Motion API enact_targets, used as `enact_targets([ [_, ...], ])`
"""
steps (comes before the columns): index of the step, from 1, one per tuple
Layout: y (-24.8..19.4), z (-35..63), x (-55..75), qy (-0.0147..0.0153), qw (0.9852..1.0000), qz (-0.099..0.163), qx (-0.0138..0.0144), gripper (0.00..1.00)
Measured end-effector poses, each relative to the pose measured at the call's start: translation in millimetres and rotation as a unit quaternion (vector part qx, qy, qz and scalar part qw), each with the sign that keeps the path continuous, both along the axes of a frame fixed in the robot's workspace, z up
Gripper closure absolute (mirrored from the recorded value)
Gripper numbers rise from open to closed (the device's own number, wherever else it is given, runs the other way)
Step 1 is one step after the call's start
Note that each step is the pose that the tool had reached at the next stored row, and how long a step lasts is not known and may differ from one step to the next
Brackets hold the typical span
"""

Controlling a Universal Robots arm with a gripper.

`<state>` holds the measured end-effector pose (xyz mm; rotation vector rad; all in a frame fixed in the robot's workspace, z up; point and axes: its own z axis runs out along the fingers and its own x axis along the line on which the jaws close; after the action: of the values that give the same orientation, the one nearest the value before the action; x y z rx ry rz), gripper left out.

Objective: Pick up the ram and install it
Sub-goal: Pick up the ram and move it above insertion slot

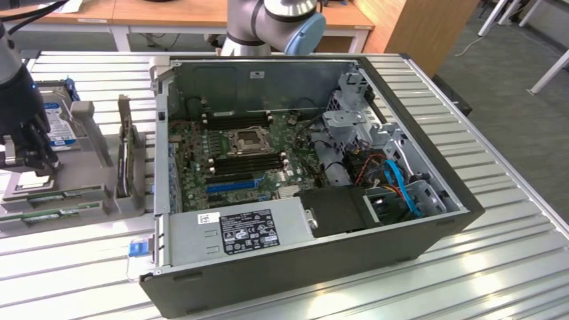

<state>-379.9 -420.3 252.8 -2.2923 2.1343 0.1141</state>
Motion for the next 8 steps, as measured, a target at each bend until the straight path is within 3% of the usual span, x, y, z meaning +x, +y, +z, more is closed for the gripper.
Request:
enact_targets([
  [8, -3.5, 0.0, 0.0, 0.0000, 1.0000, 0.000, 0.0000, 0.69],
])
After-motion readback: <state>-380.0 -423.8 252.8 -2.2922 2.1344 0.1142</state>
